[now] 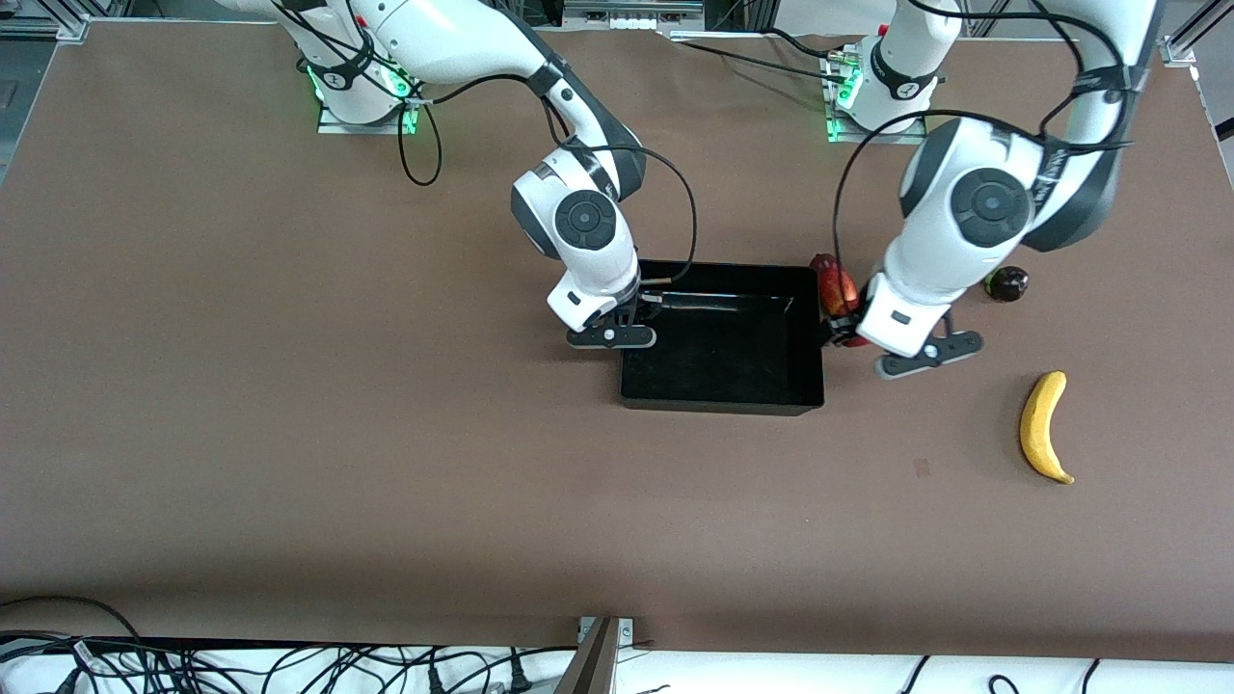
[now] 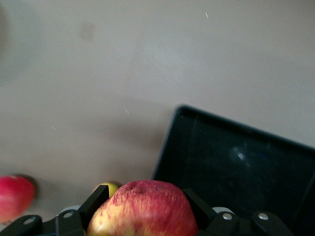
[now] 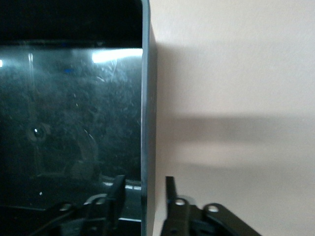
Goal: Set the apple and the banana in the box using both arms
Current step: 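Pull the box with the right gripper while the left gripper carries the apple, then lower the apple into the box while the right gripper releases and withdraws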
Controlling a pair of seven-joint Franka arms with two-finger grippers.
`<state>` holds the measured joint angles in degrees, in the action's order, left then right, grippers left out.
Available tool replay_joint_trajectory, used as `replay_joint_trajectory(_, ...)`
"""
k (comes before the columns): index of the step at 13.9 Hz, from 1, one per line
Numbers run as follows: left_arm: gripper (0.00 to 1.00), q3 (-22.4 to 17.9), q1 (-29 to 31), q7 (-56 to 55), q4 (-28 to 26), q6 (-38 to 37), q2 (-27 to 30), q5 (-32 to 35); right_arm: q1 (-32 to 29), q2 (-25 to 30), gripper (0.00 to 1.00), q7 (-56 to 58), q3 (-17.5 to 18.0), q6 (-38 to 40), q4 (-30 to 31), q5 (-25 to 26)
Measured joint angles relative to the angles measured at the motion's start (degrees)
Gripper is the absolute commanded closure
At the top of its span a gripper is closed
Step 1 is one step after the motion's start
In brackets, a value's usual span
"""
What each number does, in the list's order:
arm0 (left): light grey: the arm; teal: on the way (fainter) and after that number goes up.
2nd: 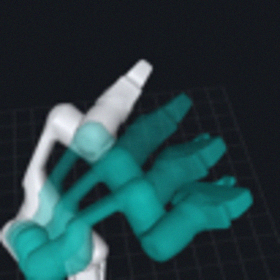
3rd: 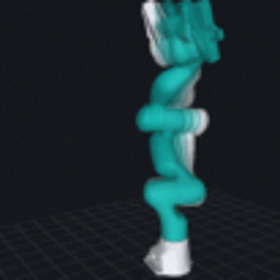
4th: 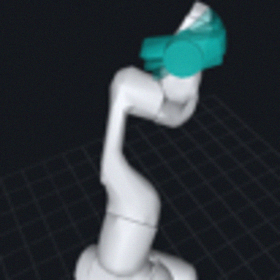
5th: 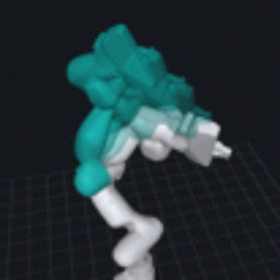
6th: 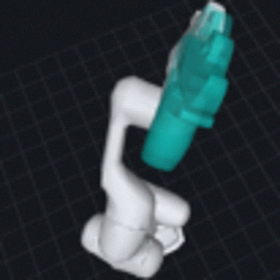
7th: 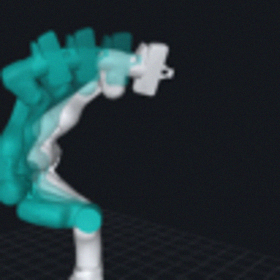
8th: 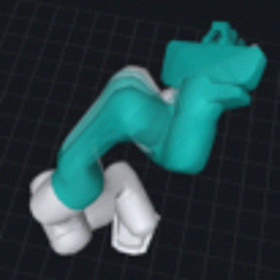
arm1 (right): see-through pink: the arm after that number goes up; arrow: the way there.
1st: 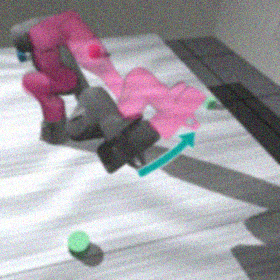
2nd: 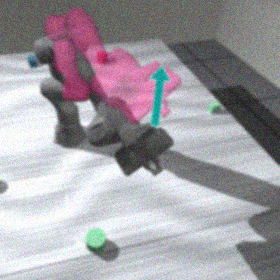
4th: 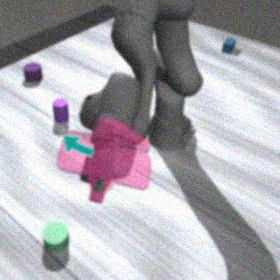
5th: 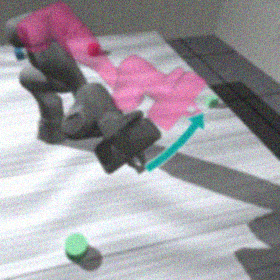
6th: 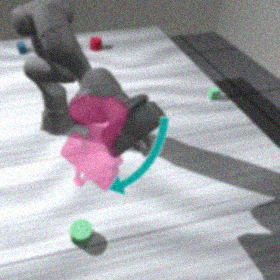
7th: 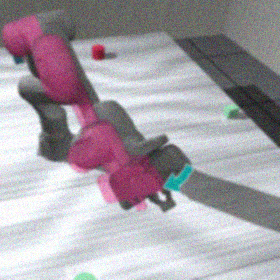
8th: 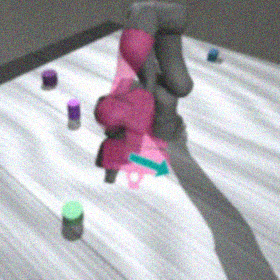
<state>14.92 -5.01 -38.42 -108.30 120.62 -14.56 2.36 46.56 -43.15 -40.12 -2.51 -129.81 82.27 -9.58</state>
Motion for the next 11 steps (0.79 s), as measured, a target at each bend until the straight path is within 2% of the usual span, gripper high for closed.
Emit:
replay_joint_trajectory(3, 1.0, 0.1, -2.9, -2.1, 0.0, 0.6, -3.1, -1.3, -2.5, 2.4, 0.0, 2.3, -1.1, 2.3, -1.5, 0.0)
replay_joint_trajectory(6, 1.0, 0.2, -6.1, -7.7, 0.1, 4.4, -6.3, -1.3, -9.8, 9.2, 0.0, 6.4, -2.0, 10.4, -2.3, 0.0)
replay_joint_trajectory(8, 1.0, 0.2, -9.3, -11.7, 0.1, 7.8, -8.8, -1.3, -15.1, 14.5, 0.0, 10.7, -2.7, 18.6, -2.4, -0.1)
replay_joint_trajectory(11, 1.0, 0.2, -13.8, -15.7, 0.1, 11.2, -12.3, -1.2, -17.7, 21.7, 0.0, 18.0, -7.3, 29.0, -2.2, -0.6)
